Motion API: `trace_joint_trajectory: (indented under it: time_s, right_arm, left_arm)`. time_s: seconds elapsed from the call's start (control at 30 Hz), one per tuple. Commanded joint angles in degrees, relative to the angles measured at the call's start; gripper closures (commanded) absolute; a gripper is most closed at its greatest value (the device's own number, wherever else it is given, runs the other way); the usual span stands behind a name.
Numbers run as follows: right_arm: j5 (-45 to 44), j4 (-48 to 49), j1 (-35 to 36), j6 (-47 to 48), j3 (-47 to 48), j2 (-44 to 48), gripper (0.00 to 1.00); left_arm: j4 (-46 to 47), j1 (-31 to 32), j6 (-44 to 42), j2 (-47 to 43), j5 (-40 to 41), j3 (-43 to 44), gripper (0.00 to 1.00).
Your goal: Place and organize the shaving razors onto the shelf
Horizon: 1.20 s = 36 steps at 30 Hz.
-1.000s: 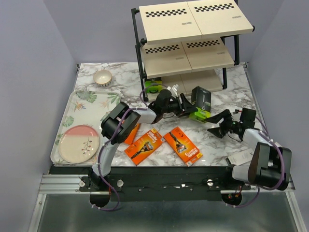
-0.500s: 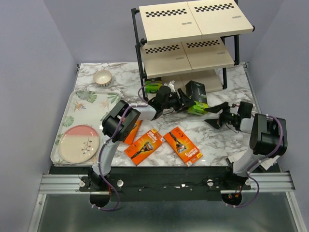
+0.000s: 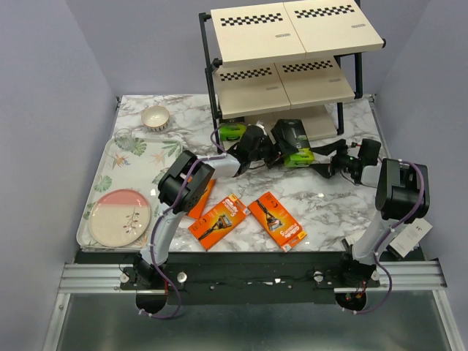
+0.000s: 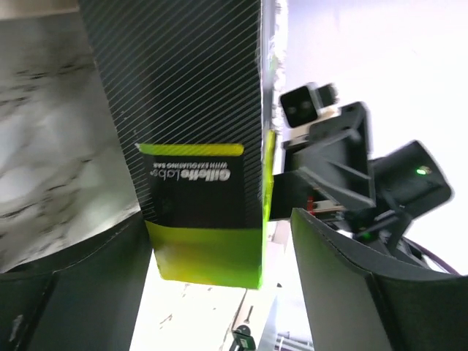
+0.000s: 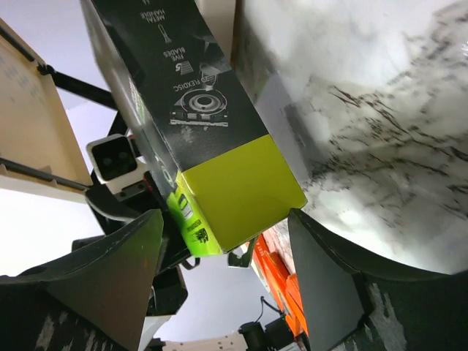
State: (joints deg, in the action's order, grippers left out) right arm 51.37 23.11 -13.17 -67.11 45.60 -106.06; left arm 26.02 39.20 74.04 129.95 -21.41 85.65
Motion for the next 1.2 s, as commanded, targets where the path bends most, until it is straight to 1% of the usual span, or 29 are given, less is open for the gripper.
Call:
trace_joint_trajectory:
  time_s: [0.0, 0.07, 0.27, 0.33, 0.47, 0.57, 0.63, 0.67, 0.77, 0.9, 1.07, 1.17]
  right_arm:
    - [-1.97, -3.04, 2.27, 0.83, 3.61, -1.87, 0.23]
    - [-2.68, -5.7, 2.88, 3.38, 4.93, -1.69, 0.23]
    - [-3.03, -6.85, 3.76, 4.97, 3.27, -0.38, 0.23]
    - [-3.56, -8.69, 4.03, 5.94, 3.09, 0.06, 0.23]
    - [-4.61, -13.26, 4.03, 11.02, 3.35, 1.73, 0.23]
    - [-5.32, -16.43, 4.03, 14.45, 3.61, 2.7, 0.23]
    - [-6.11, -18.62, 4.03, 16.04, 3.53, 3.66, 0.23]
    - [-6.37, -19.41, 4.03, 17.18, 3.35, 3.93, 0.23]
    - [-5.67, -18.28, 4.03, 16.84, 1.6, 4.46, 0.22]
    - [-2.87, -10.22, 4.38, 13.06, -1.13, 3.67, 0.22]
    - [-2.33, -10.28, 5.43, 13.5, 0.36, 2.0, 0.21]
    - [-1.37, -6.16, 5.61, 11.05, -0.16, 0.95, 0.21]
  left_arm:
    - [-4.57, 0.18, 0.32, -0.05, 1.98, 0.4, 0.15]
    - [-6.67, -0.09, -0.03, -0.13, 2.69, 0.4, 0.14]
    - [-7.83, -1.14, -3.37, -1.98, 3.04, -0.92, 0.13]
    - [-8.09, -1.41, -3.9, -2.51, 2.86, -1.36, 0.13]
    - [-8.71, -2.2, -5.31, -3.82, 2.6, -2.59, 0.13]
    - [-7.92, -2.55, -6.01, -4.44, 1.46, -3.11, 0.18]
    - [-6.87, -2.64, -6.45, -4.88, -0.11, -3.29, 0.24]
    - [-6.25, -2.72, -6.71, -5.23, -0.47, -3.21, 0.25]
    - [-6.25, -2.64, -6.01, -5.5, -0.74, -2.94, 0.28]
    - [-6.95, -2.64, -4.79, -5.06, -1.27, -2.41, 0.28]
    - [-8.0, -2.64, -1.71, -4.44, -1.62, -0.05, 0.3]
    - [-8.44, -2.64, -0.48, -4.18, -1.27, 1.88, 0.3]
